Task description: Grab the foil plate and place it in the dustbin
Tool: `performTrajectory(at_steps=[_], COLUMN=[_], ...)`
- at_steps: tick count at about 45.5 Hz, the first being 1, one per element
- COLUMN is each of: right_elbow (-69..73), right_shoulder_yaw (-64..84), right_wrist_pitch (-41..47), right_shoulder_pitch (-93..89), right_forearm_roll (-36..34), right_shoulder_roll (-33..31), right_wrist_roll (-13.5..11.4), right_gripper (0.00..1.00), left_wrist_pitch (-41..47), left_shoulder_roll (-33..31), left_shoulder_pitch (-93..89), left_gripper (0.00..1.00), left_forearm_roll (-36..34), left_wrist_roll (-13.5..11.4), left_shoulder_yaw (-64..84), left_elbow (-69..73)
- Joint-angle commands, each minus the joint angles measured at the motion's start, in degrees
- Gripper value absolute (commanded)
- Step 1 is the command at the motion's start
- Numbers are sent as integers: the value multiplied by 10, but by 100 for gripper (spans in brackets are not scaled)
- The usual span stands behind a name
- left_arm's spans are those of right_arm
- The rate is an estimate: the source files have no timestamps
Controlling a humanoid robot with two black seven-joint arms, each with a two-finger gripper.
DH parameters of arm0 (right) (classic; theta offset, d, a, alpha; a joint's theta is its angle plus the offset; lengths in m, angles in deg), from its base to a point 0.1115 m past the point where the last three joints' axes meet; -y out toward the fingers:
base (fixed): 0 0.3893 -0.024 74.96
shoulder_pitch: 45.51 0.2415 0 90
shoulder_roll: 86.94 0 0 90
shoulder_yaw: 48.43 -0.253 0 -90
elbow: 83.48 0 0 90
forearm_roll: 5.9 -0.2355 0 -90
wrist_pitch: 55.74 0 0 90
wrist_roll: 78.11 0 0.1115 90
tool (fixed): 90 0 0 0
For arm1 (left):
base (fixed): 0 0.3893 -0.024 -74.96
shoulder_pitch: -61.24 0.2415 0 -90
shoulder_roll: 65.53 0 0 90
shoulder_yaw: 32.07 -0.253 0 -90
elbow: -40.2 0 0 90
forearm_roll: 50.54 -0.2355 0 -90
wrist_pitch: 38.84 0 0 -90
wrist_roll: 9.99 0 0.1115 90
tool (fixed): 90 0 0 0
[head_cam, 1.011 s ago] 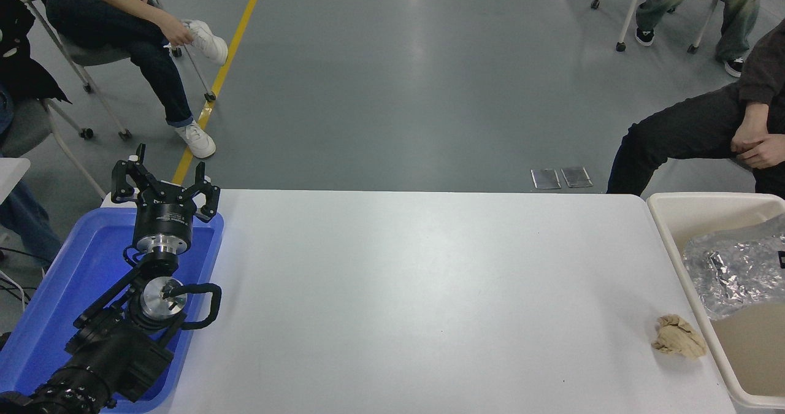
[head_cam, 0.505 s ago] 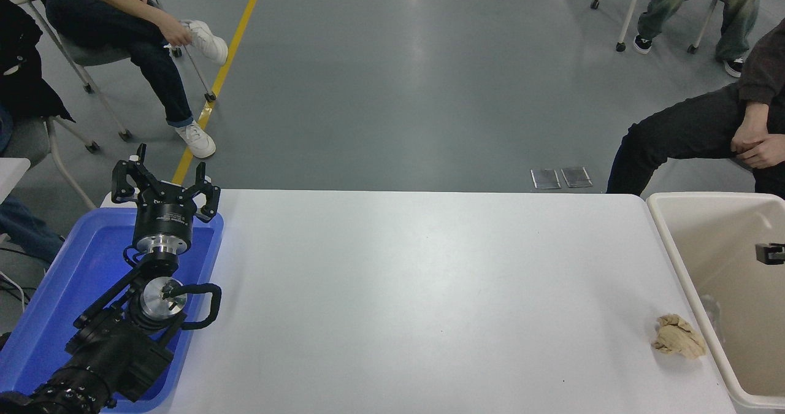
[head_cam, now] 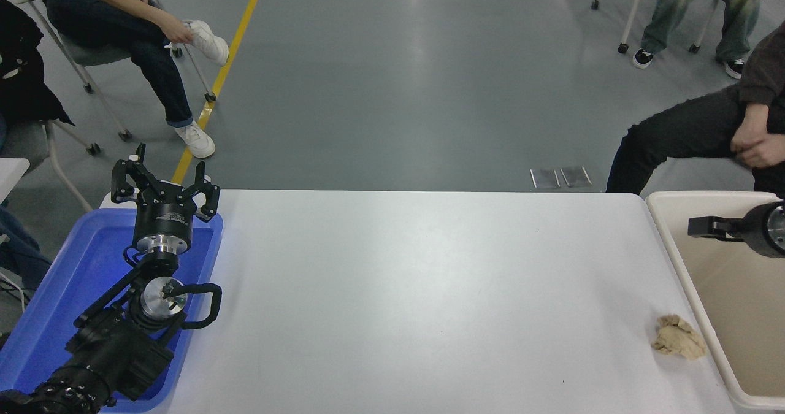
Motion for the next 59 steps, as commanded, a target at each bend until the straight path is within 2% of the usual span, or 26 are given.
performTrajectory(at_steps=[1, 11, 22, 29, 48, 59], right_elbow=[197, 259, 258, 253, 240, 234], right_shoulder_yaw=[51, 90, 103, 108, 204, 210], right_wrist_pitch=[95, 169, 184, 186, 193, 195], right_shoulder_pitch=[191, 320, 392, 425, 444, 442], right_forearm_roll=[-16, -117, -176, -219, -268, -284], right_shoulder_roll=[4, 108, 244, 305, 361, 365], right_wrist_roll=[0, 0, -1, -2, -2, -1], right_gripper=[100, 100, 100, 100, 100, 100], left_wrist_pitch=[0, 0, 0, 0, 0, 0], left_shoulder_roll=[0, 0, 0, 0, 0, 0], left_shoulder_pitch=[0, 1, 2, 2, 2, 2], left_gripper=[99, 99, 99, 99, 99, 99], left_forearm_roll=[1, 1, 1, 1, 1, 1], left_wrist_roll=[0, 0, -1, 0, -1, -1], left_shoulder_yaw=[0, 0, 0, 0, 0, 0], left_elbow=[0, 0, 0, 0, 1, 0])
